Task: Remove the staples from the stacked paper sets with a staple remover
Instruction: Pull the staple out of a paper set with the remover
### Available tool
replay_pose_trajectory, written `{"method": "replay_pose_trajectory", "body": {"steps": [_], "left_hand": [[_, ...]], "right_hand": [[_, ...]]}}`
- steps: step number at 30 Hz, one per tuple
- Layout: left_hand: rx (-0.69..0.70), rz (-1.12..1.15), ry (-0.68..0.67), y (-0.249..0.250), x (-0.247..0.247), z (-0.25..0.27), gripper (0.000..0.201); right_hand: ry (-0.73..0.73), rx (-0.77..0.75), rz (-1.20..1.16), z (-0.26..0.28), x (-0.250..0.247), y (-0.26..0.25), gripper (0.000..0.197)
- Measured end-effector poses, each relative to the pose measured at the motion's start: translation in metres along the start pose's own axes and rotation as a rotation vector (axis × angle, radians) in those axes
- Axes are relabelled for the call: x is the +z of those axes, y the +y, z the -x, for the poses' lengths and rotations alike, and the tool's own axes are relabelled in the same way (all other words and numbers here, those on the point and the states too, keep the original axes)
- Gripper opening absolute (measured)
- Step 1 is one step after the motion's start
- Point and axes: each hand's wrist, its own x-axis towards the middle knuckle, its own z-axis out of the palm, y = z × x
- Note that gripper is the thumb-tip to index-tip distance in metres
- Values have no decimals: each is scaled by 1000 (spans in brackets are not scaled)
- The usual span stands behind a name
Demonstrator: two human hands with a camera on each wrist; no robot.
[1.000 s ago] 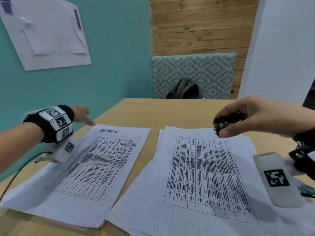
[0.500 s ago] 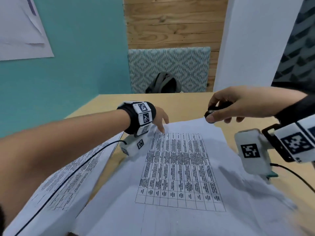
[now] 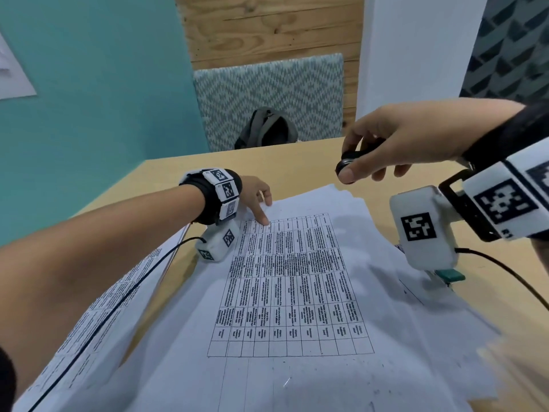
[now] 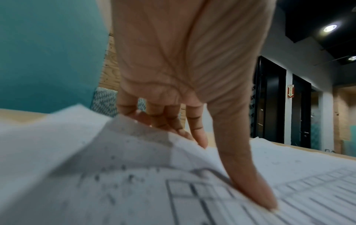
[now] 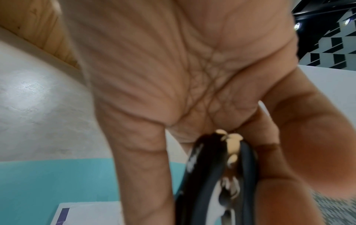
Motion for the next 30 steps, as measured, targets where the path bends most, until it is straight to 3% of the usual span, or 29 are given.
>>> {"method": "replay_pose_trajectory", "body": {"steps": [2, 6, 12, 17, 20, 26, 30], "left_hand": [[-8, 57, 23, -5, -2, -3, 48], [74, 147, 35, -14, -5, -9, 25], [154, 134, 77, -24, -12, -6, 17], [178, -44, 298, -18, -21, 12, 6], [212, -1, 356, -7, -28, 30, 14], [229, -39, 268, 22, -26, 49, 39], [236, -115, 347, 28, -41, 65, 29]], "right_hand": [[-7, 3, -1, 0, 0, 0, 36], [-11, 8, -2, -1, 0, 3, 34], [-10, 41, -14, -6, 2, 7, 33], [-14, 61, -18, -9, 0, 13, 32], [-29, 69, 33, -9, -1, 14, 31], [-61, 55, 86, -12, 4, 13, 34], [-41, 71, 95, -12, 3, 15, 35]]}}
